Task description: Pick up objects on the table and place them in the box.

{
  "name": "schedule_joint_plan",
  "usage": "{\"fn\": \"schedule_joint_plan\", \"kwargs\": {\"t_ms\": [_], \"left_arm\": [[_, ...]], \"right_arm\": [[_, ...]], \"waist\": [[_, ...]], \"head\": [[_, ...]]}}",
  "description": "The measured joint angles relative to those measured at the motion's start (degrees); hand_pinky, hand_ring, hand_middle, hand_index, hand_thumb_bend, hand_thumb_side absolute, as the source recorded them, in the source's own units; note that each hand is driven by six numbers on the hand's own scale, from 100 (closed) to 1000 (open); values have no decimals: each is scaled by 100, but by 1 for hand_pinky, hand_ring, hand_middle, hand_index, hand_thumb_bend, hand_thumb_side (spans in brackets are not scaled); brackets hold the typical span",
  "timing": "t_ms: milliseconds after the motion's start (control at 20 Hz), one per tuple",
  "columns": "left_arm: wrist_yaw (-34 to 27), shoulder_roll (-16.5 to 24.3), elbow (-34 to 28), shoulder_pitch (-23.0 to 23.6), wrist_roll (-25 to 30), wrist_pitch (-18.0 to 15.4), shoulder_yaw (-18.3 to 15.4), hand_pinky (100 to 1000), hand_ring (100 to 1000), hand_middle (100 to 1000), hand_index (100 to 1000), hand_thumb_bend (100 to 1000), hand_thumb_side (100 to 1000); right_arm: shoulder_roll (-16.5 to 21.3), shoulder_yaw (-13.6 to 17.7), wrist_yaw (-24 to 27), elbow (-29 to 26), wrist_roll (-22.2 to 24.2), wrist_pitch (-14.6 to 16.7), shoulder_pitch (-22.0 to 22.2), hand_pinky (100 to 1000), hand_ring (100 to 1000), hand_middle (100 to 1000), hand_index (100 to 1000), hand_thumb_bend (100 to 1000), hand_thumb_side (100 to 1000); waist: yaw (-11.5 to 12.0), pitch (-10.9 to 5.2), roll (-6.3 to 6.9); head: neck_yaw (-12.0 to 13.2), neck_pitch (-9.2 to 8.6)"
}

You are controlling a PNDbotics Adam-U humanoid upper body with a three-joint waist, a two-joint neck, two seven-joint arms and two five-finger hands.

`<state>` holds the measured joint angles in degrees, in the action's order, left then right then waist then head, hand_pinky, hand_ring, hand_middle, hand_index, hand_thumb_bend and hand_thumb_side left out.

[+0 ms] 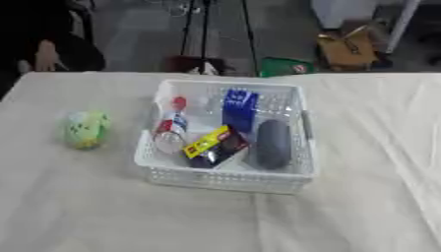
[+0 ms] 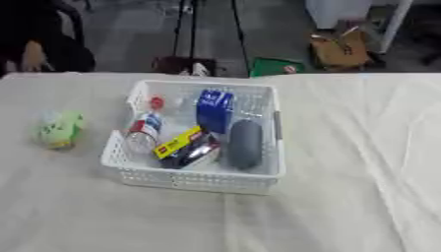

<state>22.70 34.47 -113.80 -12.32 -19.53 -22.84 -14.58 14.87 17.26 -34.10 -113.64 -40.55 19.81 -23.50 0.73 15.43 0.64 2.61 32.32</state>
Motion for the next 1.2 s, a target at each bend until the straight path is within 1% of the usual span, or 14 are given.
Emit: {"fn": "schedule_joint_plan", "kwargs": {"t_ms": [50,150,200,350,400,450,600,700,750,800,850,900,1050,1200], "left_arm": [[143,230,0,16,131,150,63,874,891,926,1000,100,716],[368,672,13,18,449,459,187,891,916,951,1000,100,754],[452,877,57,15,640,585,255,891,916,951,1000,100,754],[609,1408,285,-94,1263,762,446,891,920,954,1000,100,798],[637,1560,378,-151,1450,765,496,891,921,954,1000,100,800],[657,1710,480,-214,1620,750,545,891,923,947,1000,100,827],[653,2128,873,-407,2098,626,719,892,927,947,1000,100,847],[592,2348,1189,-612,2393,525,843,894,932,951,1000,100,851],[550,2431,1339,-703,2526,477,896,902,944,962,1000,100,869],[514,2496,1483,-790,2661,434,949,906,948,966,1000,100,881],[484,2547,1619,-882,2805,393,1001,913,960,976,1000,100,918],[459,2590,1747,-979,2959,356,1056,914,960,975,1000,100,918],[414,2661,2161,-1339,3506,258,1259,915,963,978,1000,100,907],[411,2677,2522,-1590,3887,137,1451,928,973,987,1000,125,843]], "right_arm": [[0,-2,1,0,6,-3,14,779,751,622,841,100,1000],[0,-2,10,0,19,-1,31,779,751,622,841,100,1000],[0,-3,15,0,27,-1,31,779,751,622,841,100,1000],[0,-17,27,0,43,3,32,779,751,622,841,100,1000],[0,-25,33,0,45,3,32,779,751,622,841,100,1000],[1,-35,39,0,48,3,34,779,751,622,841,100,1000],[2,-40,45,0,74,3,35,779,751,622,841,100,1000],[5,-58,49,0,94,5,36,779,751,622,841,100,1000],[5,-70,51,0,99,6,36,779,751,622,841,100,1000],[5,-73,57,0,107,10,36,779,751,622,841,100,1000],[5,-74,68,0,117,13,36,779,751,622,841,100,1000],[5,-76,76,0,128,17,36,779,751,622,841,100,1000],[5,-108,98,0,156,23,37,779,751,622,841,100,1000],[5,-113,116,0,174,33,37,779,751,622,841,100,1000]], "waist": [[2,-17,3],[1,-50,13],[0,-61,18],[-5,-73,29],[-6,-76,33],[-6,-77,35],[-6,-92,37],[-6,-95,37],[-6,-96,37],[-6,-100,36],[-7,-107,35],[-14,-115,35],[-64,-129,33],[-78,-129,32]], "head": [[42,28],[121,41],[150,42],[191,70],[193,85],[195,89],[207,94],[210,112],[213,121],[216,133],[218,135],[226,136],[243,139],[264,139]]}}
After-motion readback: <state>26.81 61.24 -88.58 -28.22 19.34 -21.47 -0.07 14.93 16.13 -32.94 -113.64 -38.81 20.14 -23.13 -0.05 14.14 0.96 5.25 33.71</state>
